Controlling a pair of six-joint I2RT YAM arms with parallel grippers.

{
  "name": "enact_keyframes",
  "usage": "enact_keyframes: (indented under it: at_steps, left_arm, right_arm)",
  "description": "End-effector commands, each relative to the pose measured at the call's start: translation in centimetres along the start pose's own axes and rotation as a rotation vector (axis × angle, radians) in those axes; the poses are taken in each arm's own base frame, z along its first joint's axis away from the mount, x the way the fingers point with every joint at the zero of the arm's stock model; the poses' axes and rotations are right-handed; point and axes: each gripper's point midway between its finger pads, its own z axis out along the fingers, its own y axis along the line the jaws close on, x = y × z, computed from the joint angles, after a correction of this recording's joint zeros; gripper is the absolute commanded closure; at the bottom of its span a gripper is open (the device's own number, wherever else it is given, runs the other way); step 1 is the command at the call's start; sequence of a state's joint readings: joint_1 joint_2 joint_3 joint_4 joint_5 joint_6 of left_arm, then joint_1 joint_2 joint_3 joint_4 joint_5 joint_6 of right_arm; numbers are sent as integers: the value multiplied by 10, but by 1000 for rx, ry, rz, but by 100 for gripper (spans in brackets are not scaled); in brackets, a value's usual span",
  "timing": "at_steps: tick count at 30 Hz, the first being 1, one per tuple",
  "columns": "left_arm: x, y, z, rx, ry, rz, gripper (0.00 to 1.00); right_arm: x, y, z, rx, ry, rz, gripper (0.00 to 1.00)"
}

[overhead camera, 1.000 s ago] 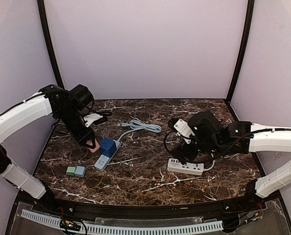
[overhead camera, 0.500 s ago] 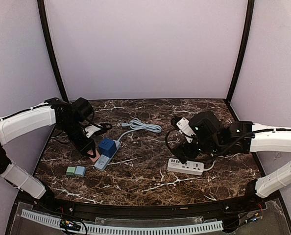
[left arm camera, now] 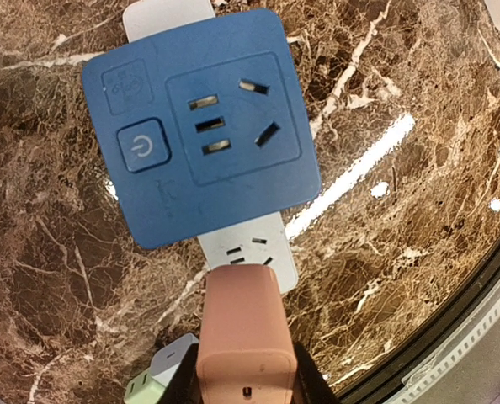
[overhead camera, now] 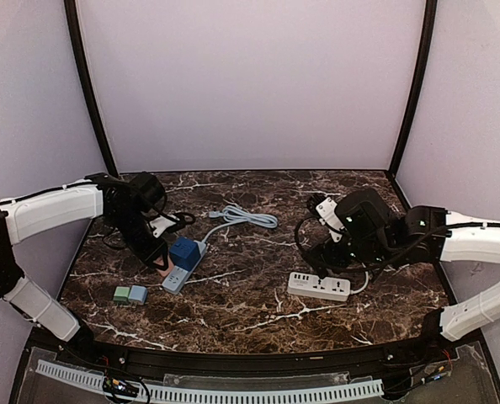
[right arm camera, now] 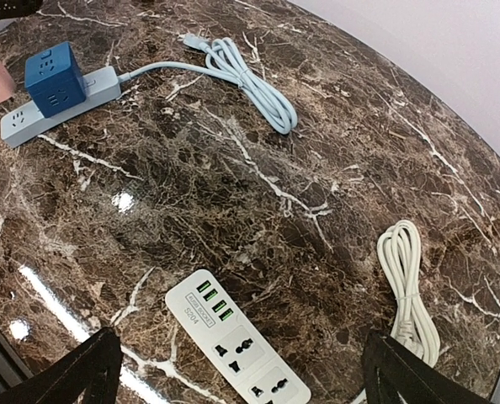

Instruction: Insert the plug

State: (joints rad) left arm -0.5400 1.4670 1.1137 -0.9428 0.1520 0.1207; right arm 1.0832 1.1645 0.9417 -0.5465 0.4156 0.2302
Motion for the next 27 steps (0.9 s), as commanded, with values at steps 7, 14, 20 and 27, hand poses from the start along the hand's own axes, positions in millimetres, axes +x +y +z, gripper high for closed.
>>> enact_keyframes:
  at_steps: [7, 14, 20, 27]
  left_arm:
    - [12, 3, 17, 5, 33, -71, 99]
    - [8, 5, 22, -1, 22, -113, 99]
    - [6, 7, 24, -11, 15, -127, 99]
    - [8, 8, 28, -10, 30, -129, 99]
  right_arm:
    - [8, -8, -5, 18, 14, 50, 1]
    - [10, -9, -5, 23, 17, 33, 1]
    - [11, -9, -4, 25, 20, 24, 1]
    - [14, -10, -4, 28, 21, 24, 1]
